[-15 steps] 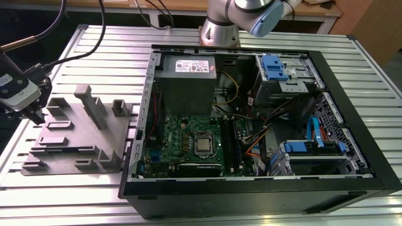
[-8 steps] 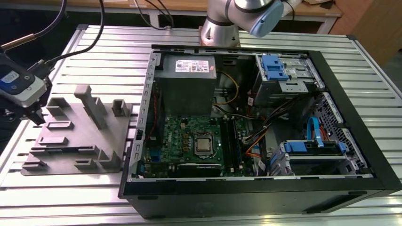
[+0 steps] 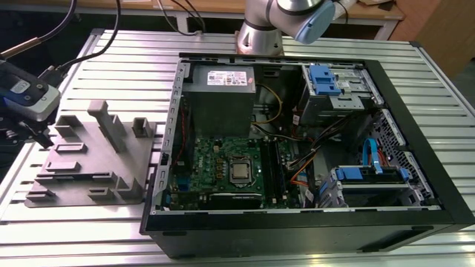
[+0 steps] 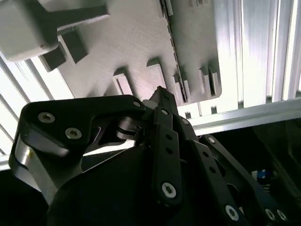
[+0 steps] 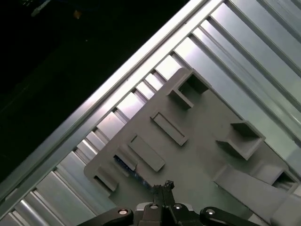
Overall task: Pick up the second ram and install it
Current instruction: 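Pick up the second ram and move it above second insertion slot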
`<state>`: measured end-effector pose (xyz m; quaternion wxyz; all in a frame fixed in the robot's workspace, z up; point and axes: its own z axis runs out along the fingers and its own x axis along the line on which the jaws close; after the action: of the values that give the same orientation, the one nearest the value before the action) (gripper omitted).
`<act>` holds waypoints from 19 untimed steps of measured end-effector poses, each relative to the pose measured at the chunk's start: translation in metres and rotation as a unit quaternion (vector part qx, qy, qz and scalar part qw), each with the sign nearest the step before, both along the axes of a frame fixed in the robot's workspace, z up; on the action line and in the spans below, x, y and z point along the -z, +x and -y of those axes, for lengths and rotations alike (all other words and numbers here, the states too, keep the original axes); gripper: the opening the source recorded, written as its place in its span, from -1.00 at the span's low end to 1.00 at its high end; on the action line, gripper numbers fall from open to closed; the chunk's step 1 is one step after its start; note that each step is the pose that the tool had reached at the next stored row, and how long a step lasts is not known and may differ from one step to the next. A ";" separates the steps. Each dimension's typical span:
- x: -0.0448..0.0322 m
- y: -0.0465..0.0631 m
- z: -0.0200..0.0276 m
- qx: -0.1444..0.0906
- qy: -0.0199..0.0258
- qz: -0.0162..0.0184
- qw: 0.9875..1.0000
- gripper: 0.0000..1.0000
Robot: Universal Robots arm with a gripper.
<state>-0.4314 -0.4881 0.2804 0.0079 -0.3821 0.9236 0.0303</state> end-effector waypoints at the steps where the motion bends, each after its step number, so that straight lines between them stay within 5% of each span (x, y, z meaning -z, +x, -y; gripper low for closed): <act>1: 0.0002 0.000 0.0000 -0.010 0.000 0.000 1.000 -0.86; 6: 0.0014 0.000 0.0000 -0.054 0.000 0.000 0.999 -0.86; 10: 0.0025 0.000 0.0000 -0.091 0.000 0.000 0.996 -0.86; 14: 0.0036 0.000 0.0000 -0.127 0.000 0.000 0.992 -0.86; 19: 0.0057 0.000 0.0000 -0.172 0.000 0.000 0.985 -0.86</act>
<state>-0.4314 -0.4881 0.2747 0.0026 -0.5354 0.8440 0.0312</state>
